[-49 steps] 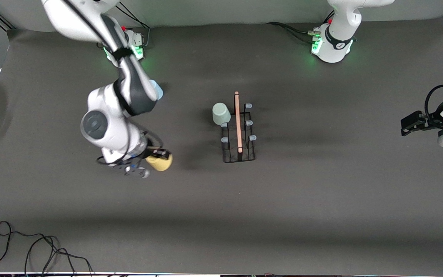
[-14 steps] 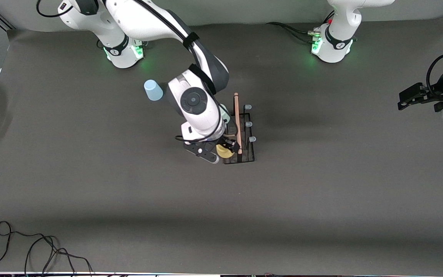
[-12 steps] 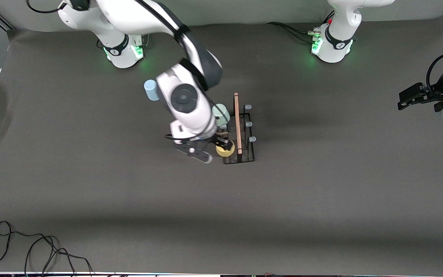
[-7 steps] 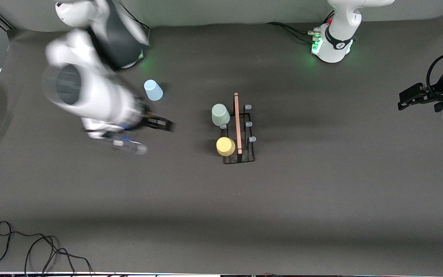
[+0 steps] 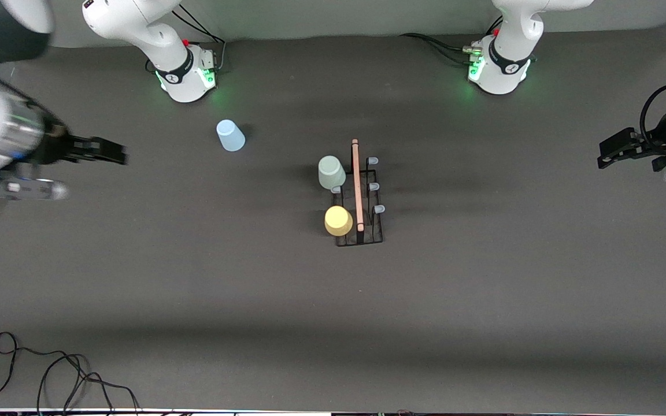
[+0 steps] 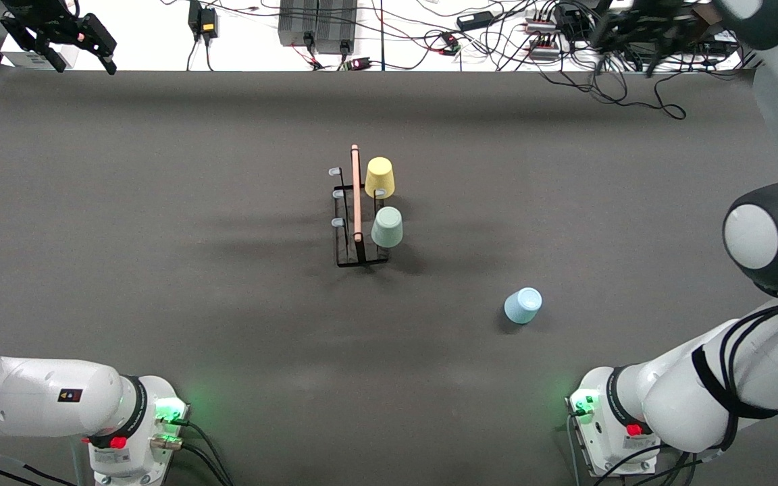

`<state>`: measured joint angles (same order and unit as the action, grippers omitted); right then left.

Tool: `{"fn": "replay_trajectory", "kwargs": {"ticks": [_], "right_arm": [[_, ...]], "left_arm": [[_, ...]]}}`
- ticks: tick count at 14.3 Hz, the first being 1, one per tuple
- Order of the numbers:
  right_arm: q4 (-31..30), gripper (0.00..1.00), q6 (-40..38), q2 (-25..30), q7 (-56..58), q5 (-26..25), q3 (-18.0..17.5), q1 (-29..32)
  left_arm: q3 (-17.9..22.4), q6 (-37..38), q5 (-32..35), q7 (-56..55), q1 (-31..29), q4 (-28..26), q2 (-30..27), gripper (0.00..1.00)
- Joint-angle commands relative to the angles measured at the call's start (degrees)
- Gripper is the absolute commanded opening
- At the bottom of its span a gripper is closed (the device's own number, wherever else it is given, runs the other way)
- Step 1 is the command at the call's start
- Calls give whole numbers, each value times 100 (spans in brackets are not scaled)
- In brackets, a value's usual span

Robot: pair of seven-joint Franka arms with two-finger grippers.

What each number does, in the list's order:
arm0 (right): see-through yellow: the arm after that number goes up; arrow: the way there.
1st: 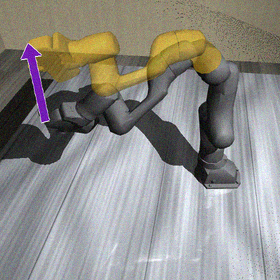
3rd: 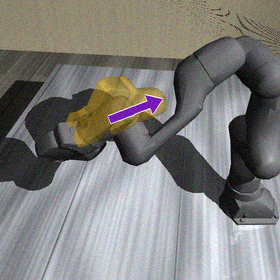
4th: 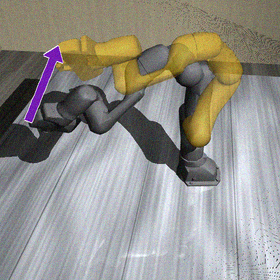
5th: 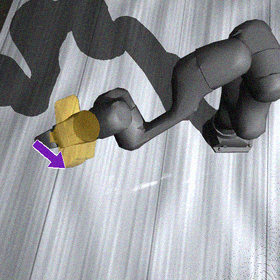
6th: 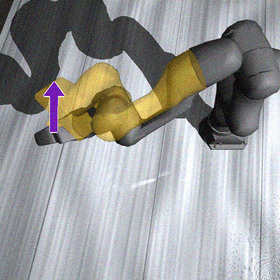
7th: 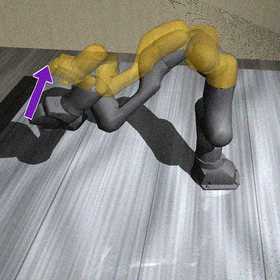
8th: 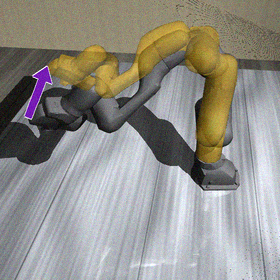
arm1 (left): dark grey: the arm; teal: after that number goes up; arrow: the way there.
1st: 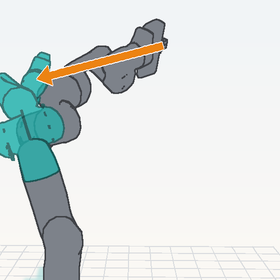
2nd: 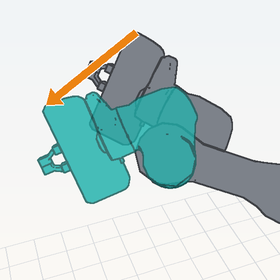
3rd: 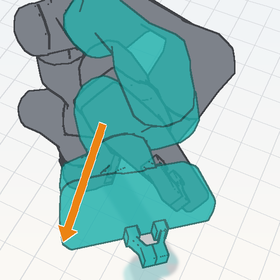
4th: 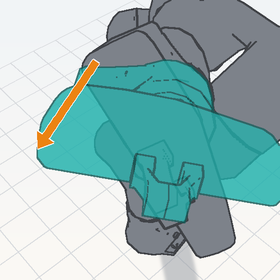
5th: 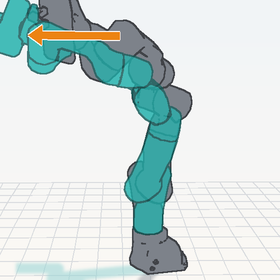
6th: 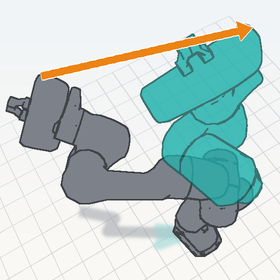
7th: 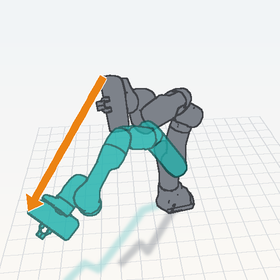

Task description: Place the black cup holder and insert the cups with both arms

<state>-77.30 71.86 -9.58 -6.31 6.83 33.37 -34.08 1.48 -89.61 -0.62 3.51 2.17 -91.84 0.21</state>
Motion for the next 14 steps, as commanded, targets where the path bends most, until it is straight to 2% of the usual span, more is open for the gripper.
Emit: {"fn": "replay_trajectory", "kwargs": {"ticks": [1, 6, 8, 14], "right_arm": [[-128, 100, 274, 123, 376, -278, 354, -99], [-374, 100, 838, 96, 420, -525, 372, -143], [-356, 100, 953, 53, 761, -533, 372, -134], [-365, 100, 979, 61, 816, -534, 372, -90]], "left_arm": [[-7, 40, 97, -87, 29, -27, -30, 100], [-7, 67, 97, -96, 29, -80, -100, 100], [-7, 58, 106, -105, 38, -132, -118, 100], [-16, 76, 97, -122, 38, -167, -153, 100]]}}
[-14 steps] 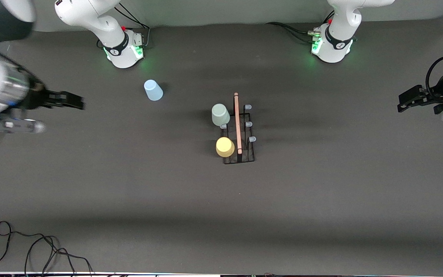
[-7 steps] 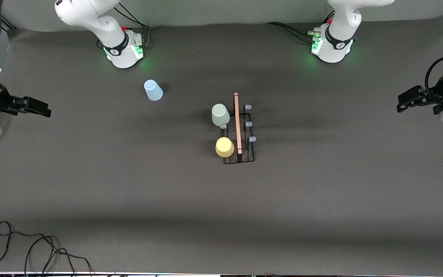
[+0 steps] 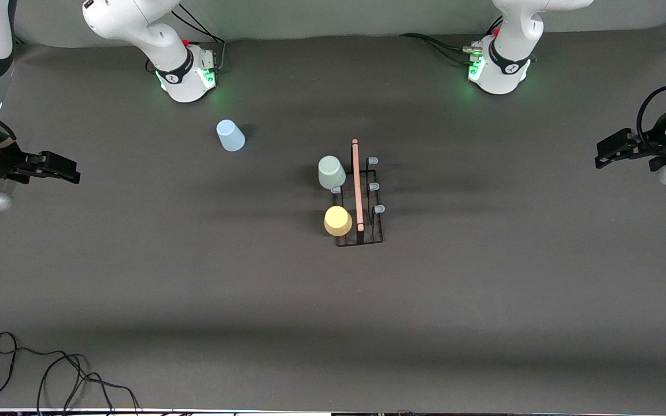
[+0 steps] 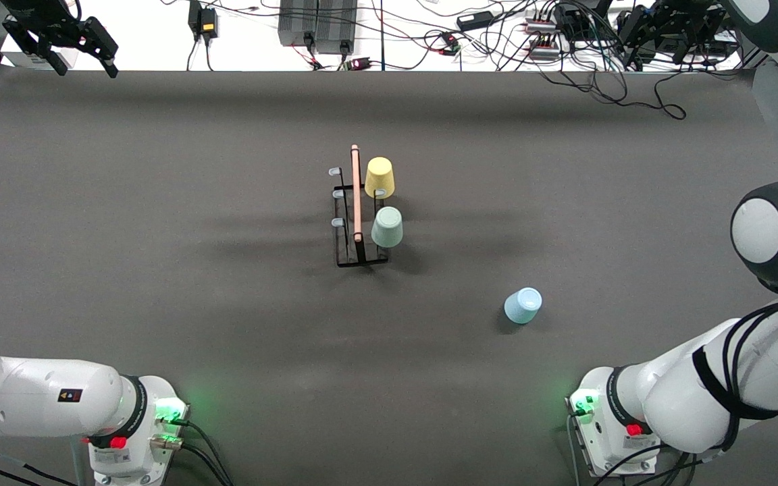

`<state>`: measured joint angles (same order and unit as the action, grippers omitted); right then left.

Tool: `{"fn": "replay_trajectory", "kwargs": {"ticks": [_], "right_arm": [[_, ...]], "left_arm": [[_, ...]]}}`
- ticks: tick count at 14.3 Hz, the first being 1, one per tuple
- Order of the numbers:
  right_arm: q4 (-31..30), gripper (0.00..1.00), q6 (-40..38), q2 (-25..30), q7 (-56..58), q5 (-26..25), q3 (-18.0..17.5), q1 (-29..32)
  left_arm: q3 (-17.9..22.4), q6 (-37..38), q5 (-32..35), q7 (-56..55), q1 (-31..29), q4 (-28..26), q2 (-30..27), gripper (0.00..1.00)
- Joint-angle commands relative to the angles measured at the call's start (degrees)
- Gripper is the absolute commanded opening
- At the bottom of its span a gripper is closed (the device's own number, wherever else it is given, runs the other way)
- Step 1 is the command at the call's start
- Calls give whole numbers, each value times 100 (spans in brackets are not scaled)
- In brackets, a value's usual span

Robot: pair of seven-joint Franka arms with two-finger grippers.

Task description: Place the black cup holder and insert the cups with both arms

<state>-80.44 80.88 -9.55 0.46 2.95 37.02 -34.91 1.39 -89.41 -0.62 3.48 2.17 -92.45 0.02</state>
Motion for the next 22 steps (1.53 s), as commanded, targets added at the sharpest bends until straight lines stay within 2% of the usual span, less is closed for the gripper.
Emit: {"fn": "replay_trajectory", "kwargs": {"ticks": [1, 2, 6, 8, 11, 13, 15, 18, 22], "right_arm": [[-51, 100, 120, 59, 138, -146, -37, 28], [-42, 100, 121, 59, 138, -137, -150, 220], [-69, 100, 86, 155, 130, -163, -1633, 1668], [-95, 100, 68, 269, 94, -338, -2687, 2625], [-603, 100, 225, 672, 59, -629, -3480, 3207], [-1400, 100, 716, 1181, 50, -629, -3719, 3473], [-1921, 100, 964, 1534, 42, -629, -4148, 3806], [-1923, 100, 1017, 1535, -789, -551, -4221, 3825], [-1626, 100, 982, 1369, -838, -462, -4107, 3816]], "left_arm": [[2, -31, 105, -119, 21, -220, -142, 100], [2, -84, 97, -119, -14, -247, -151, 100], [28, -173, 105, -102, -15, -256, -116, 100], [28, -112, 114, -128, -6, -256, -133, 100], [-7, -50, 334, -128, -6, -230, -169, 100], [10, -67, 334, -110, -15, -239, -169, 100], [10, -76, 334, -110, -6, -248, -160, 100], [19, -76, 343, -110, -15, -248, -160, 100], [19, -67, 343, -110, -6, -248, -168, 100]]}}
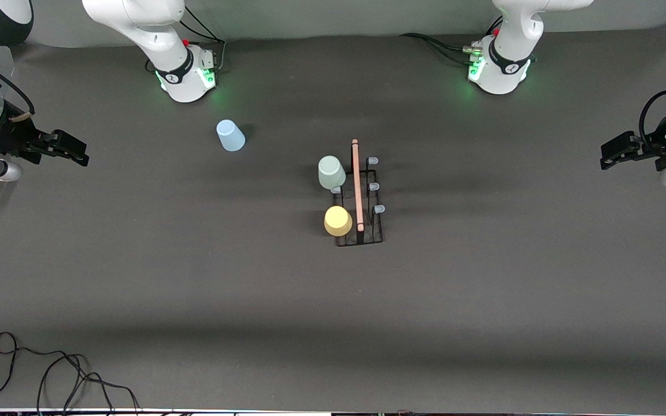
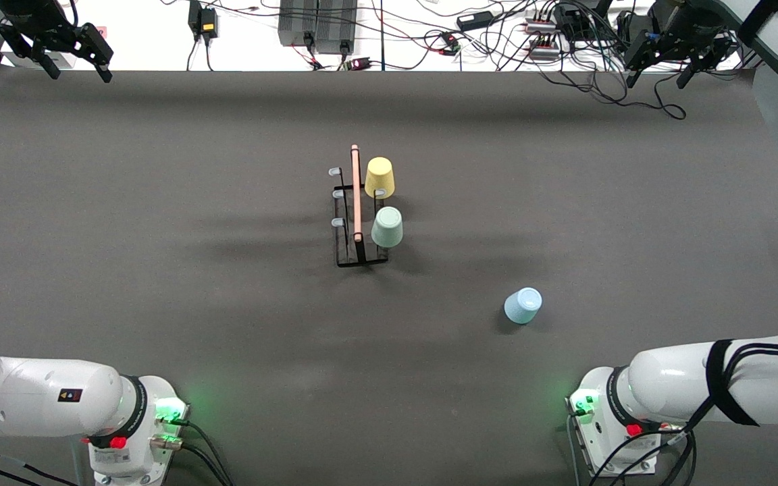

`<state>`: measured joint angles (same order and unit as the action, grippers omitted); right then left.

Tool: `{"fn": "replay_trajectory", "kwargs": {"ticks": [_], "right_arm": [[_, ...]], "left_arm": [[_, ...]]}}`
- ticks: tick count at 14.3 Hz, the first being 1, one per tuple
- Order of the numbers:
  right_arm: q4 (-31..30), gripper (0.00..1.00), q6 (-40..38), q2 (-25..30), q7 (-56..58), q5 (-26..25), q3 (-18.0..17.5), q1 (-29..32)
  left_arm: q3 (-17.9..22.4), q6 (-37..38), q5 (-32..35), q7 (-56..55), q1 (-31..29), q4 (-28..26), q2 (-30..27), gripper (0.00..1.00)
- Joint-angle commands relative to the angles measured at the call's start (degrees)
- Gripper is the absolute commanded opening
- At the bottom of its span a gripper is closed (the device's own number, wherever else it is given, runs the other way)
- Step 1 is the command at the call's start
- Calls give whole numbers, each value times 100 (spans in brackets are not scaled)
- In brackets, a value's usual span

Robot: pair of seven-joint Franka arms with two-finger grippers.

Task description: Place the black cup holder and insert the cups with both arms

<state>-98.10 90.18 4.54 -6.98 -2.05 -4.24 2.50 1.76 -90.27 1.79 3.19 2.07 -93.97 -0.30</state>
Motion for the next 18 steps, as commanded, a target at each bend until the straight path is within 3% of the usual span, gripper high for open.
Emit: {"fn": "replay_trajectory", "kwargs": {"ticks": [1, 3, 18], "right_arm": [[289, 100, 9, -145, -84, 38, 211, -55], [300, 100, -1, -164, -75, 56, 494, -355], [273, 100, -1, -234, -66, 47, 477, -425]], "left_arm": [[-18, 27, 102, -81, 4, -96, -129, 100], [-18, 10, 102, -81, 4, -96, -120, 100], [-27, 10, 102, -81, 22, -96, -102, 100]]}}
